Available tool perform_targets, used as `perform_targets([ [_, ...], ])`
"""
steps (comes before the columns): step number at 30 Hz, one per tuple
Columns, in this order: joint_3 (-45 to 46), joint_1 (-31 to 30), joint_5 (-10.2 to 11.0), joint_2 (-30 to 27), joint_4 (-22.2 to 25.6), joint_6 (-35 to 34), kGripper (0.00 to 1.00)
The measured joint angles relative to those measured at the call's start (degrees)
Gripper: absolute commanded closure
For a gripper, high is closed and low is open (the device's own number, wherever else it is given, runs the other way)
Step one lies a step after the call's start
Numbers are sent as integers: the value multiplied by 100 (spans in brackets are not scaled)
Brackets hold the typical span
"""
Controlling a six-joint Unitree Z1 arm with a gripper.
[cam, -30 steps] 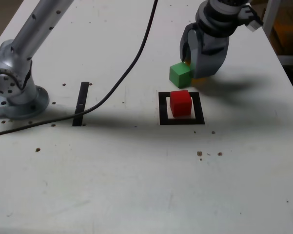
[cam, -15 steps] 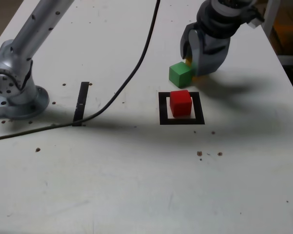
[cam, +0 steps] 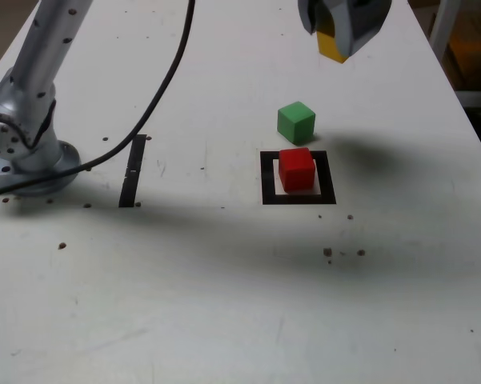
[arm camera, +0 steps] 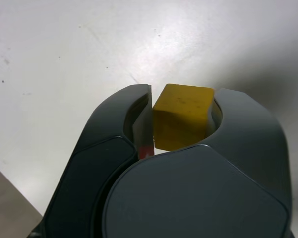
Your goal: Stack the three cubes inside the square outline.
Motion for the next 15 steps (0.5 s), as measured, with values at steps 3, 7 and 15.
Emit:
perform_targets([
  [3,324,-149,1,-132,16,-760,78],
  [7,799,-414,48,-310,16,-1537,78],
  [15,1566,-699,-496,-603,16,-3240,78],
])
